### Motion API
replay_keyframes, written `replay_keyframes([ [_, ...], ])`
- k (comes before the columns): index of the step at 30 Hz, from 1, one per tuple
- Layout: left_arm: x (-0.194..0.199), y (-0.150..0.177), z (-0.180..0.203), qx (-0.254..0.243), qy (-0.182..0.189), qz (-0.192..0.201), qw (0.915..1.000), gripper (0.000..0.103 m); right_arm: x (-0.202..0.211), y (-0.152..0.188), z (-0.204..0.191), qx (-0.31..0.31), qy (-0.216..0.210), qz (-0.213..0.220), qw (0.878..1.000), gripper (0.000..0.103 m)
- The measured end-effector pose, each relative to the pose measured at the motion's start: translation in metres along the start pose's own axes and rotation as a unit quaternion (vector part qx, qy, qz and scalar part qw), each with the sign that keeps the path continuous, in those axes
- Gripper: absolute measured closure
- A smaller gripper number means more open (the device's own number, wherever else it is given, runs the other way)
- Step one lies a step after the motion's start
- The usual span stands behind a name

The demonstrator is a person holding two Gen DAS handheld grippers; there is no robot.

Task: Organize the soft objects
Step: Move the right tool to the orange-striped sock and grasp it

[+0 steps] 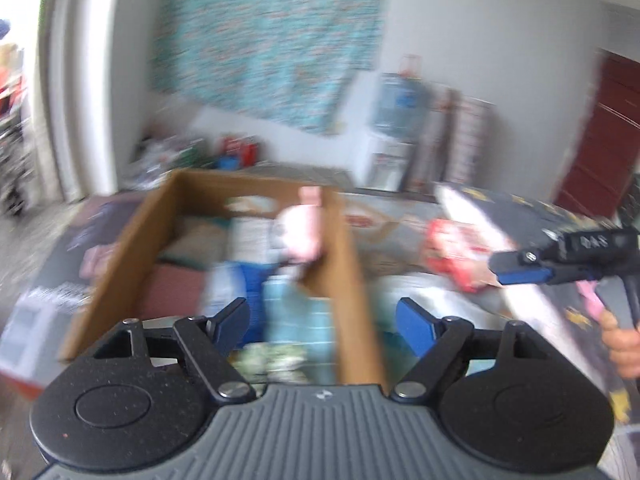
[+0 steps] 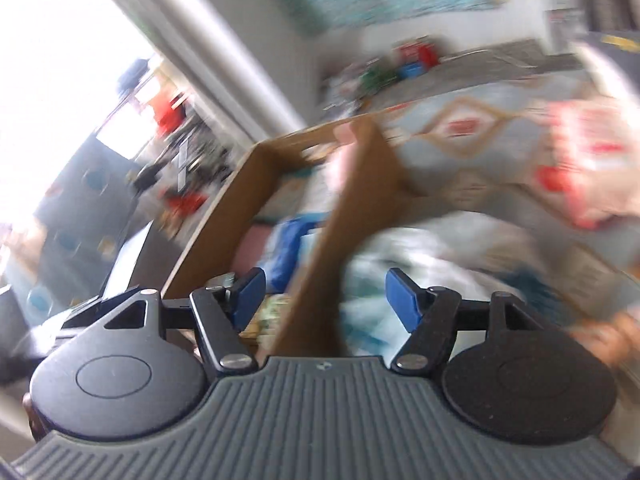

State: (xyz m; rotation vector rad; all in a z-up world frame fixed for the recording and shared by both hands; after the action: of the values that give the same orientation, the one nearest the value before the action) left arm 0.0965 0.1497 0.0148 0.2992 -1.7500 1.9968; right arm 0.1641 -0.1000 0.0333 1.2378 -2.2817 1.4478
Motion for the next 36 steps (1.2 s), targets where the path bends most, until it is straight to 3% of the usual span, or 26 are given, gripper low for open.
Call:
replay_keyframes([
  [4,-0.014,0.013,0.076,-0.060,0.067,0.001,0.9959,0.021,0.050,0.011,0.056,-0.034,0.068,0.020,0.997,0.037],
  [9,-0.041,0.045,0.161,-0.129,0.143,0.005,0.9814,0.022,0.074,0.034,0.118,-0.087,0.116,0.002,0.989,0.037],
  [15,-0.097,0.075,0.221,-0.201,0.149,-0.012,0.9681,0.035,0.060,0.048,0.187,-0.176,0.143,-0.037,0.973,0.039],
  [21,-0.144,0.092,0.251,-0.257,0.168,-0.050,0.9505,0.037,0.036,0.046,0.230,-0.202,0.179,-0.058,0.961,0.041],
  [33,-0.224,0.125,0.286,-0.325,0.177,-0.118,0.9213,0.039,-0.006,0.040,0.260,-0.213,0.203,-0.103,0.950,0.041],
  [36,-0.237,0.132,0.286,-0.331,0.165,-0.134,0.9194,0.049,-0.012,0.042,0.266,-0.219,0.204,-0.109,0.948,0.046],
])
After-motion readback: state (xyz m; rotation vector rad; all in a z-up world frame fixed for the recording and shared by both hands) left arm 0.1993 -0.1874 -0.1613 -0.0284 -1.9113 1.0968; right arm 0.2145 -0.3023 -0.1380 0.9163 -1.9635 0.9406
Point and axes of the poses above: each gripper's, at about its wrist camera, not at the fingertips, and x roughly against the way its jaws point, z to its right, y to its underside, the point moved 5 cm from there along -x, roughly the way its jaws point, and after that the axes turned 8 degrees about z, right-handed, at the moved point
